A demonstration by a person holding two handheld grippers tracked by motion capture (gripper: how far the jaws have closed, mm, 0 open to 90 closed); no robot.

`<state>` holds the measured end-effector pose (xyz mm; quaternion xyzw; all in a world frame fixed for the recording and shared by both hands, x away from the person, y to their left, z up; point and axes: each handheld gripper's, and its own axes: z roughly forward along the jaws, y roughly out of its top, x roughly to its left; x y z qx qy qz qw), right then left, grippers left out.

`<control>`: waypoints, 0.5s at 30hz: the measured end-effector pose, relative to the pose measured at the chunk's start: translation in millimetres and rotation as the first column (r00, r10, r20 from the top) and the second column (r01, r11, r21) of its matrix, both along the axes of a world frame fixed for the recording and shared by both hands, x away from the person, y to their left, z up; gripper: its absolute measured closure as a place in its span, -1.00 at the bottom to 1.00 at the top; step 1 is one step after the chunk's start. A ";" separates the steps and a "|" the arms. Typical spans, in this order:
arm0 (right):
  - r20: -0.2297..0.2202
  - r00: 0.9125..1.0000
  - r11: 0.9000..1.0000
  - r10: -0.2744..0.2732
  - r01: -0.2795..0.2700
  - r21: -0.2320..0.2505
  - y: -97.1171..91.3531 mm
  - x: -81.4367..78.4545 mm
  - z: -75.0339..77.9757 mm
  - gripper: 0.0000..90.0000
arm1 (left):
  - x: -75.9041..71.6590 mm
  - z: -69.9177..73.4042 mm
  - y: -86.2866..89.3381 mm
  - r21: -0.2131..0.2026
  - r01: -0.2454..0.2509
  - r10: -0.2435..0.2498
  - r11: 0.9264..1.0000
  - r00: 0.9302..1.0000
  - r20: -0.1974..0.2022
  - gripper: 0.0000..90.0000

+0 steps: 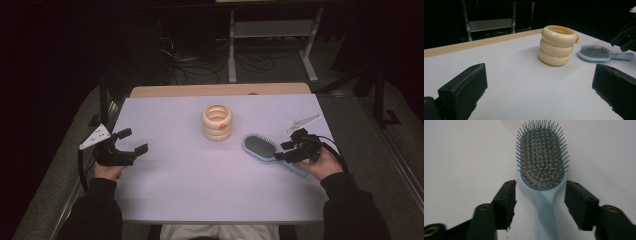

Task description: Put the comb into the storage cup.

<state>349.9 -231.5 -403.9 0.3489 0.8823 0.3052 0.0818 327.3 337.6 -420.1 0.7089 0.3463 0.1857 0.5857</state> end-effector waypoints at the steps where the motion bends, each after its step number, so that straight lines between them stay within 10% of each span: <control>1: 0.002 1.000 1.000 -0.004 0.004 -0.003 0.3 0.0 1.2 -0.23 | 0.0 0.0 -0.1 -0.001 0.000 0.000 1.000 1.000 0.000 -1.00; 7: 0.003 1.000 1.000 0.002 -0.002 -0.027 2.7 2.6 9.4 -1.00 | -0.3 0.3 0.2 -0.003 -0.001 0.001 1.000 1.000 0.002 -1.00; 15: -0.011 1.000 0.999 -0.010 0.009 -0.038 2.0 6.2 7.0 -1.00 | -0.3 0.3 0.3 -0.003 0.000 0.000 1.000 1.000 0.003 -1.00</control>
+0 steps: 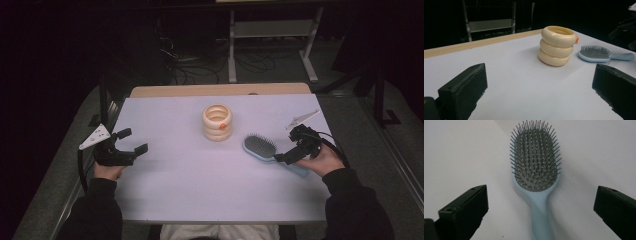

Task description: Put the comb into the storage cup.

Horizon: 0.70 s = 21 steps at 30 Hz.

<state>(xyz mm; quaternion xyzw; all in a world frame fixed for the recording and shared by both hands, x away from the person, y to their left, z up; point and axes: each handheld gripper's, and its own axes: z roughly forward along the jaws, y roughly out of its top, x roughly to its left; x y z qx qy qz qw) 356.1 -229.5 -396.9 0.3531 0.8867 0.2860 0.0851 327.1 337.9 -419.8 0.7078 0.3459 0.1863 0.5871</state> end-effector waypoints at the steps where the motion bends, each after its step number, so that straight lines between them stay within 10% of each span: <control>1: -0.003 1.000 1.000 0.006 -0.006 0.001 -0.2 0.5 -0.4 -1.00 | 0.0 0.0 -0.1 0.000 0.000 0.000 1.000 1.000 -0.001 -1.00; 21: -0.087 0.996 0.998 0.027 -0.031 -0.053 1.9 17.5 -18.9 -0.86 | 0.1 0.0 -0.5 0.002 0.001 -0.001 1.000 1.000 0.001 -1.00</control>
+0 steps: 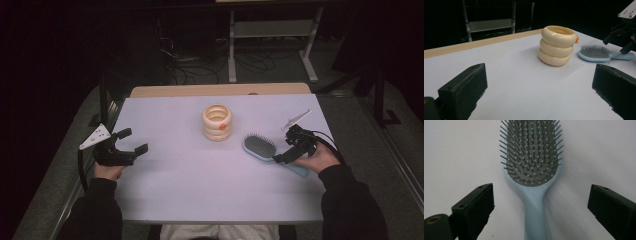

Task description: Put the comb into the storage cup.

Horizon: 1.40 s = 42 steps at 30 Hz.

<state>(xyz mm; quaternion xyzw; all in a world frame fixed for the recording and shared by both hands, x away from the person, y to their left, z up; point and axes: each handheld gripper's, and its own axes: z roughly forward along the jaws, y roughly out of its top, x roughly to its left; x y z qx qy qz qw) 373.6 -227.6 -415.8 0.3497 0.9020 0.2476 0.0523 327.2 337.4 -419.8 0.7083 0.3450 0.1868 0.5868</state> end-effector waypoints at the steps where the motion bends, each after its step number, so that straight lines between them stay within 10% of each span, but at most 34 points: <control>1: -0.004 1.000 1.000 0.000 0.000 -0.006 1.1 0.6 -1.4 -0.85 | 0.0 0.0 0.0 0.000 0.000 0.000 1.000 1.000 0.000 -1.00; 16: -0.050 0.999 0.996 0.019 -0.023 -0.083 8.0 3.0 -12.4 -0.61 | 0.0 -0.1 -0.3 0.003 0.001 -0.001 1.000 1.000 -0.001 -1.00; 42: -0.092 0.994 0.980 0.066 -0.082 -0.183 16.0 2.0 -16.2 0.47 | 0.3 -0.5 -1.2 0.014 0.005 -0.005 1.000 1.000 -0.002 -1.00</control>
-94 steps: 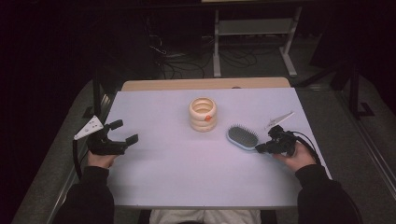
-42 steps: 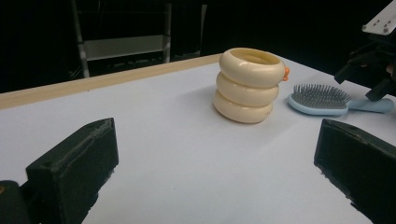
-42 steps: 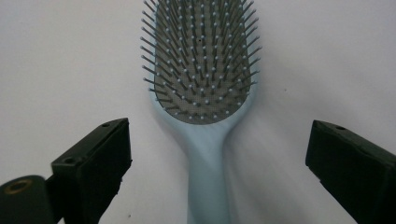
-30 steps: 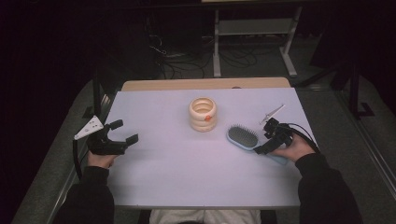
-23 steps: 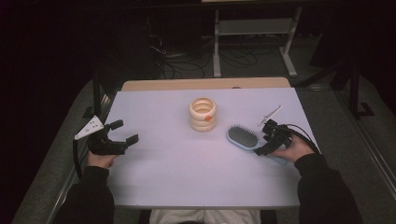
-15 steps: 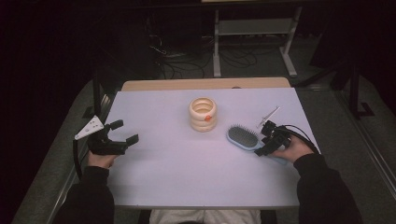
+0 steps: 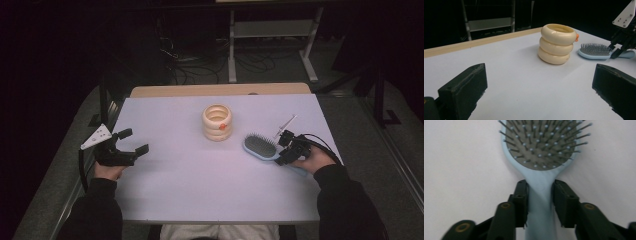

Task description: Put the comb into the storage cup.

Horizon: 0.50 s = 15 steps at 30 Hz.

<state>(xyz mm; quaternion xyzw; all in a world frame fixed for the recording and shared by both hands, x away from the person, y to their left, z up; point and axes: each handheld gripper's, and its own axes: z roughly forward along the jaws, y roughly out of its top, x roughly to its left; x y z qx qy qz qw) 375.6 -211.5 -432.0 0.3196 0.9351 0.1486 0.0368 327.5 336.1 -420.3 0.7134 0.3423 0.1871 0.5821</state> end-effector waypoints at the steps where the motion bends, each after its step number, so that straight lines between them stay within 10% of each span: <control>1: -0.002 1.000 1.000 0.004 -0.004 -0.001 0.5 -0.1 0.1 0.48 | 0.0 0.0 0.0 -0.001 0.000 0.000 1.000 1.000 0.000 -1.00; 15: -0.019 1.000 1.000 -0.010 0.010 0.015 -1.7 0.6 1.4 0.52 | 0.1 -0.1 0.1 0.003 0.001 -0.001 1.000 1.000 0.000 -1.00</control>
